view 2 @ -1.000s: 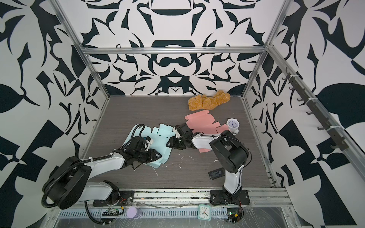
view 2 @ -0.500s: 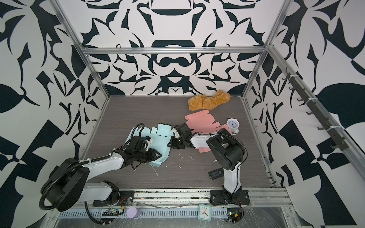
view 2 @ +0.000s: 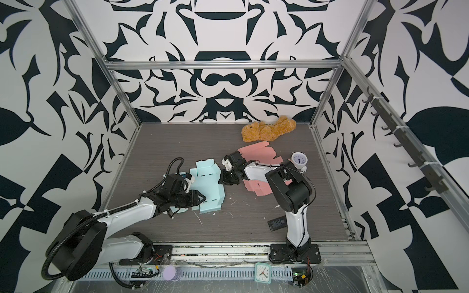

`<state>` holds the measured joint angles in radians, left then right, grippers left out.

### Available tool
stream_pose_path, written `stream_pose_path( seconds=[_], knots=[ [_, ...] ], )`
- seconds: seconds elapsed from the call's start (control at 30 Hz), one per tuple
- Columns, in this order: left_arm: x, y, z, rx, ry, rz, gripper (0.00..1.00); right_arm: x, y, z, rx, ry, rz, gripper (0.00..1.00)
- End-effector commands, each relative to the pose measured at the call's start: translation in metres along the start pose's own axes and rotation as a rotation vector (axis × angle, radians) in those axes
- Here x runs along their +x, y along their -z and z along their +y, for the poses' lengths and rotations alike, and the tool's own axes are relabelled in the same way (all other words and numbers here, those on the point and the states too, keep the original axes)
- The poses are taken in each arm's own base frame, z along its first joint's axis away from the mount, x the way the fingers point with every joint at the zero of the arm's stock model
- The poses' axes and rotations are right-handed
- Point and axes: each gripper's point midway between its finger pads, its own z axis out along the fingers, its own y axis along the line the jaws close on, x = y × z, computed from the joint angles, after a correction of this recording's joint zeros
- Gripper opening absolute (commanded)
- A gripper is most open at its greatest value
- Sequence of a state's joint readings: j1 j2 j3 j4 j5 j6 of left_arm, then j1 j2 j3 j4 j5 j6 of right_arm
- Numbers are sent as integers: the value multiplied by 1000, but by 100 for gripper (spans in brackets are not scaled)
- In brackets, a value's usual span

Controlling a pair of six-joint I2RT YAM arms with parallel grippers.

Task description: Fold the paper box

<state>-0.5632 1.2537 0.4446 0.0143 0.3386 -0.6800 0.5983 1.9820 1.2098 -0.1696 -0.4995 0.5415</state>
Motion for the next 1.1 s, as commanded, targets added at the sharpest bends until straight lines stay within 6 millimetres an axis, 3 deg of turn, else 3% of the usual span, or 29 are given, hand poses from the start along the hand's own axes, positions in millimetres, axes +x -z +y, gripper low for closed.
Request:
stream_pose_path(
  seconds=[0.0,0.13,0.33,0.5,0.8,1.07],
  knots=[
    [-5,4,-3,-8,-13,-9,45,1,9,-5,66,78,37,11],
    [-4,6,-2,-14,-19,-19,45,0,12,-6,85,81,30,17],
    [-7,7,-6,0,-35,-24,45,0,19,-3,87,73,-2,37],
    [-8,11,-8,5,-49,-37,45,0,30,5,73,69,-29,43],
    [-10,17,-11,7,-70,-58,45,14,29,1,58,28,-25,38],
    [-6,15,-5,-4,-71,-50,45,16,30,4,36,20,-30,23]
  ],
)
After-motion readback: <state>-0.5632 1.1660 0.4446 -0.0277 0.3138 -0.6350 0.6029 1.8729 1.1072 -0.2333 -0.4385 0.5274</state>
